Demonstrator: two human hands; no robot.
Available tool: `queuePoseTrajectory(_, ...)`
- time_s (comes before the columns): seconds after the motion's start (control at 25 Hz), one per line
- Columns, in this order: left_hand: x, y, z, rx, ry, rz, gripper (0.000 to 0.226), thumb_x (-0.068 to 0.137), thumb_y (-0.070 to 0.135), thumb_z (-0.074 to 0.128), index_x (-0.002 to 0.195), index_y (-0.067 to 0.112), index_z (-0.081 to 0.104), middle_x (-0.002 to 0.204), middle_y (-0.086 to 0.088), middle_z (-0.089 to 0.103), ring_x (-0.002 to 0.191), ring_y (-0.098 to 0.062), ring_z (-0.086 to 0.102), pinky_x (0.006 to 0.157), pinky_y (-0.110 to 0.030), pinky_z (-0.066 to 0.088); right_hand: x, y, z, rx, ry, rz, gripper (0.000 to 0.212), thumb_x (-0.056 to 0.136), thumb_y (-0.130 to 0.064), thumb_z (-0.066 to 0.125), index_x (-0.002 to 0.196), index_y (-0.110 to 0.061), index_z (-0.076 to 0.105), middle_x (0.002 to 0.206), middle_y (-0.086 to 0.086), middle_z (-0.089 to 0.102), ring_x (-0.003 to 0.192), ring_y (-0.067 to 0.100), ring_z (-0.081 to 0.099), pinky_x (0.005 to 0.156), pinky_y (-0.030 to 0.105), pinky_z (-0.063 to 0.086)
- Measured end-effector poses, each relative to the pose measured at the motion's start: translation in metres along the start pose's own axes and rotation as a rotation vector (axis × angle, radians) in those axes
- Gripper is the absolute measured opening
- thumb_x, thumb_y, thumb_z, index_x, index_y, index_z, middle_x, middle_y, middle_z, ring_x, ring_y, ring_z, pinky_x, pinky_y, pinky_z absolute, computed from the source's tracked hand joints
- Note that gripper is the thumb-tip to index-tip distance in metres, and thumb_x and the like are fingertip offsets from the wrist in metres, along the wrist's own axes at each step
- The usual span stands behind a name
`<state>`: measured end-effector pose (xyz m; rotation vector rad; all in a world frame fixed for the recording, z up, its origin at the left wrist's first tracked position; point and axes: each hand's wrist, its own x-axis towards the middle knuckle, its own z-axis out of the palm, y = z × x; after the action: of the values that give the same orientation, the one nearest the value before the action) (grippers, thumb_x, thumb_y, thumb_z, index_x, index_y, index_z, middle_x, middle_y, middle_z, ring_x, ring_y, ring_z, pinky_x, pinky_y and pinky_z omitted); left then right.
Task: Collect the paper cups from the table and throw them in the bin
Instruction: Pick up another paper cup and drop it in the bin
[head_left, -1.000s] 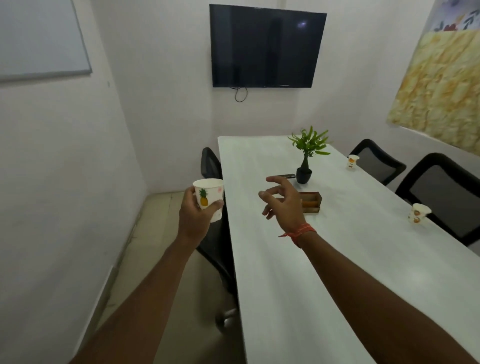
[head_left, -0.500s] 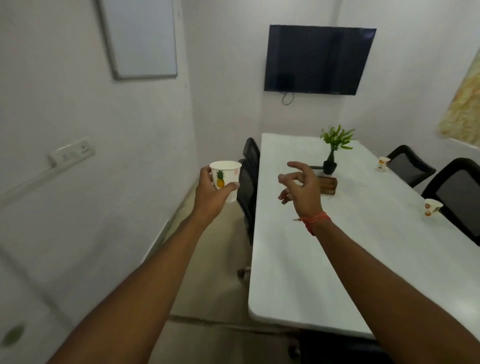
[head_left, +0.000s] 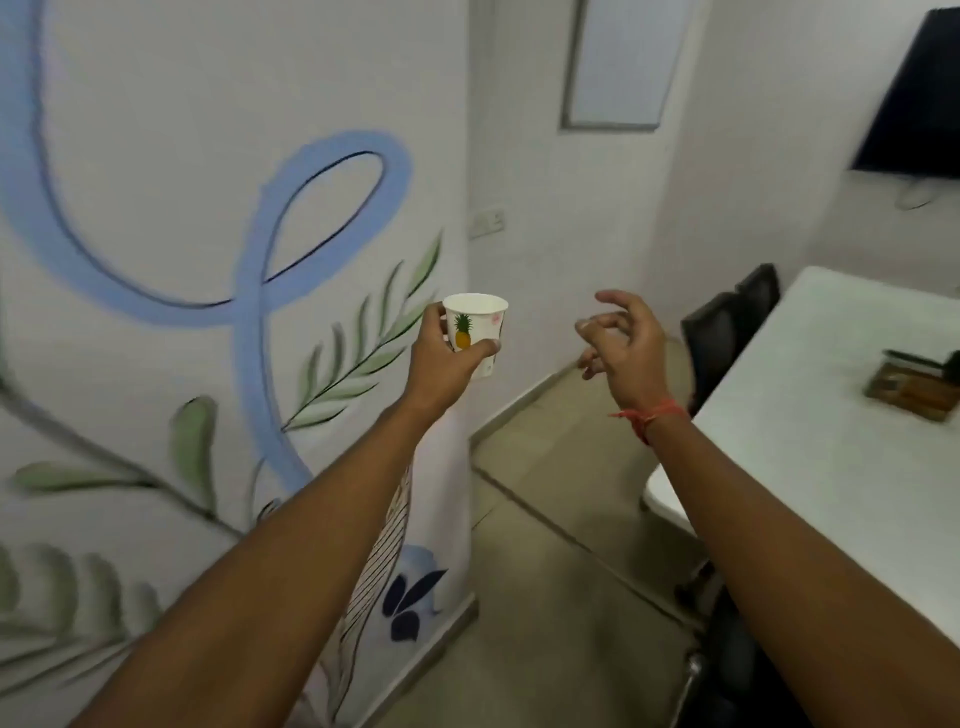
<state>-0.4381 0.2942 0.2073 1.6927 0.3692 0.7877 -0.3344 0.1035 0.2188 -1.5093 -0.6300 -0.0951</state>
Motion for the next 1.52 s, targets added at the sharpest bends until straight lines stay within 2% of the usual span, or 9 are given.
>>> queuePoseTrajectory(0.32, -0.197, 0.009, -0.253, 0.098, 0.381, -0.032, 0.064, 0.060, 0.027, 0.079, 0.116, 0.020, 0.050, 0.104, 0.006, 0.062, 0.093, -0.012, 0.062, 0.074, -0.021, 0.053, -0.184, -0.089, 0.204, 0.161, -0.386, 0.009, 0.042, 0.080, -0.019, 0.071, 0.118, -0.008, 0.058, 0.080, 0.003, 0.063, 0.051, 0.028, 0.061, 0.047, 0.036, 0.052)
queuePoseTrajectory(0.52, -0.325, 0.003, -0.403, 0.175, 0.586, -0.110, 0.069, 0.066, 0.021, 0.084, 0.125, 0.013, 0.050, 0.118, -0.006, 0.064, 0.104, -0.024, 0.063, 0.072, -0.018, 0.052, -0.332, -0.134, 0.330, 0.238, -0.592, 0.064, 0.038, 0.083, -0.015, 0.072, 0.118, -0.009, 0.057, 0.082, 0.007, 0.062, 0.050, 0.026, 0.060, 0.048, 0.037, 0.052)
queuePoseTrajectory(0.68, -0.429, -0.019, -0.512, 0.257, 0.735, -0.206, 0.071, 0.071, 0.019, 0.085, 0.132, 0.014, 0.049, 0.129, -0.006, 0.060, 0.111, -0.020, 0.060, 0.077, -0.016, 0.052, -0.451, -0.145, 0.408, 0.259, -0.732, 0.138, 0.039, 0.084, -0.012, 0.072, 0.120, -0.010, 0.057, 0.086, 0.010, 0.064, 0.052, 0.024, 0.062, 0.048, 0.034, 0.052)
queuePoseTrajectory(0.8, -0.487, -0.046, -0.544, 0.257, 0.763, -0.323, 0.073, 0.073, 0.020, 0.084, 0.136, 0.017, 0.046, 0.134, -0.001, 0.056, 0.115, -0.015, 0.055, 0.082, -0.019, 0.051, -0.520, -0.129, 0.435, 0.209, -0.836, 0.192, 0.040, 0.086, -0.012, 0.070, 0.123, -0.011, 0.056, 0.093, 0.016, 0.065, 0.055, 0.021, 0.063, 0.049, 0.029, 0.053)
queuePoseTrajectory(1.0, -0.536, -0.134, -0.566, 0.225, 0.838, -0.461, 0.072, 0.066, 0.015, 0.088, 0.127, 0.021, 0.049, 0.122, 0.006, 0.058, 0.112, -0.016, 0.058, 0.083, -0.022, 0.053, -0.583, -0.062, 0.481, 0.161, -0.956, 0.305, 0.038, 0.088, -0.008, 0.068, 0.124, -0.012, 0.055, 0.088, 0.005, 0.064, 0.070, 0.026, 0.064, 0.053, 0.021, 0.052)
queuePoseTrajectory(1.12, -0.546, -0.207, -0.563, 0.231, 0.850, -0.580, 0.079, 0.066, 0.015, 0.088, 0.131, 0.025, 0.045, 0.131, 0.003, 0.058, 0.117, -0.013, 0.053, 0.085, -0.017, 0.049, -0.607, 0.000, 0.513, 0.117, -0.980, 0.359, 0.039, 0.087, -0.012, 0.070, 0.122, -0.020, 0.054, 0.089, 0.005, 0.066, 0.070, 0.023, 0.067, 0.059, 0.029, 0.058)
queuePoseTrajectory(1.24, -0.539, -0.290, -0.563, 0.265, 0.866, -0.692, 0.084, 0.066, 0.019, 0.088, 0.136, 0.023, 0.042, 0.138, -0.003, 0.056, 0.124, -0.019, 0.053, 0.095, -0.024, 0.049, -0.627, 0.073, 0.548, 0.037, -1.026, 0.450, 0.041, 0.087, -0.012, 0.070, 0.122, -0.025, 0.054, 0.088, 0.003, 0.067, 0.083, 0.026, 0.069, 0.075, 0.041, 0.062)
queuePoseTrajectory(1.4, -0.537, -0.367, -0.578, 0.307, 0.900, -0.759, 0.094, 0.063, 0.014, 0.090, 0.141, 0.011, 0.038, 0.140, -0.010, 0.053, 0.126, -0.021, 0.050, 0.092, -0.009, 0.040, -0.639, 0.140, 0.596, 0.033, -1.060, 0.464, 0.045, 0.085, -0.013, 0.071, 0.124, -0.026, 0.053, 0.089, 0.004, 0.068, 0.086, 0.032, 0.069, 0.080, 0.045, 0.059)
queuePoseTrajectory(1.52, -0.552, -0.386, -0.586, 0.226, 0.906, -0.918, 0.110, 0.063, 0.017, 0.090, 0.151, 0.017, 0.025, 0.152, -0.011, 0.042, 0.138, -0.026, 0.041, 0.106, -0.031, 0.038, -0.640, 0.164, 0.611, 0.032, -1.051, 0.501, 0.049, 0.085, -0.013, 0.072, 0.129, -0.020, 0.052, 0.087, 0.005, 0.067, 0.074, 0.023, 0.069, 0.068, 0.037, 0.059)
